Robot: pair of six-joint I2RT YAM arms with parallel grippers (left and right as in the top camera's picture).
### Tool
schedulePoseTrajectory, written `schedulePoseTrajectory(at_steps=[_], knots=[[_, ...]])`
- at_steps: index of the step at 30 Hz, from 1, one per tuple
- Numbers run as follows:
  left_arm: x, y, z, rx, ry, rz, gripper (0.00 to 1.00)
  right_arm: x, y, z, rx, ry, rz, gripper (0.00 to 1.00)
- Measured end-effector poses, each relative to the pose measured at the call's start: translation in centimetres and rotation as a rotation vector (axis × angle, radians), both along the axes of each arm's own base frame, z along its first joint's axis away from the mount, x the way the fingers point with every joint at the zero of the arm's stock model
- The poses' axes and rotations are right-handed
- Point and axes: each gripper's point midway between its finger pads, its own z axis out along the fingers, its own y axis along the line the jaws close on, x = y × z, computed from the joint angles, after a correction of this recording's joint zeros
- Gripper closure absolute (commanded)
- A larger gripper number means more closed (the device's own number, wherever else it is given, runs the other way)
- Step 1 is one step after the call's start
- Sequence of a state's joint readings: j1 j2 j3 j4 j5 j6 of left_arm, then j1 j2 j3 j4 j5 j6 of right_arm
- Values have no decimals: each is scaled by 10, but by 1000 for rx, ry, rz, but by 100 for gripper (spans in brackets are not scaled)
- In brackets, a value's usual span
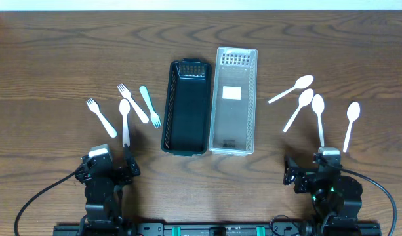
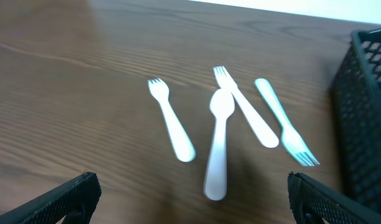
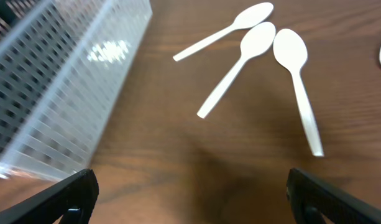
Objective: Pack container
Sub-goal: 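Raise both arms from rest toward the utensils on each side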
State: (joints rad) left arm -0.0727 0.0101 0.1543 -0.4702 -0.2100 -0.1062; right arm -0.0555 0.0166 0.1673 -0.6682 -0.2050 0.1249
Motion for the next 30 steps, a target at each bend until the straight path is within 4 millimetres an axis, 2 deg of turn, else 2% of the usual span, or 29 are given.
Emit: schedulePoseTrajectory(at_steps=[5, 7, 11, 14, 17, 22, 23, 25, 28, 30], knots=[[3, -27, -2, -137, -5, -114, 2, -1, 11, 11, 48, -16, 48, 1], [2, -36, -1, -191, -7, -146, 2, -5, 12, 22, 43, -5, 54, 1], [0, -45, 18, -259, -13, -174, 2, -10, 7, 61, 15, 56, 35, 1], [1, -48, 43, -285, 4, -183, 2, -1, 3, 92, -4, 122, 26, 1], [7, -50, 62, -291, 64, -179, 2, 29, -2, 114, -25, 209, 24, 1], [31, -52, 84, -280, 224, -166, 2, 93, -9, 122, -42, 365, 21, 1], [37, -53, 89, -270, 242, -171, 2, 111, -10, 121, -39, 410, 28, 1], [51, -54, 96, -239, 307, -182, 2, 134, -10, 115, -33, 471, 35, 1], [71, -52, 104, -197, 390, -182, 2, 161, -13, 101, -43, 534, 45, 1], [85, -49, 107, -177, 437, -171, 2, 174, -16, 87, -47, 576, 42, 6]])
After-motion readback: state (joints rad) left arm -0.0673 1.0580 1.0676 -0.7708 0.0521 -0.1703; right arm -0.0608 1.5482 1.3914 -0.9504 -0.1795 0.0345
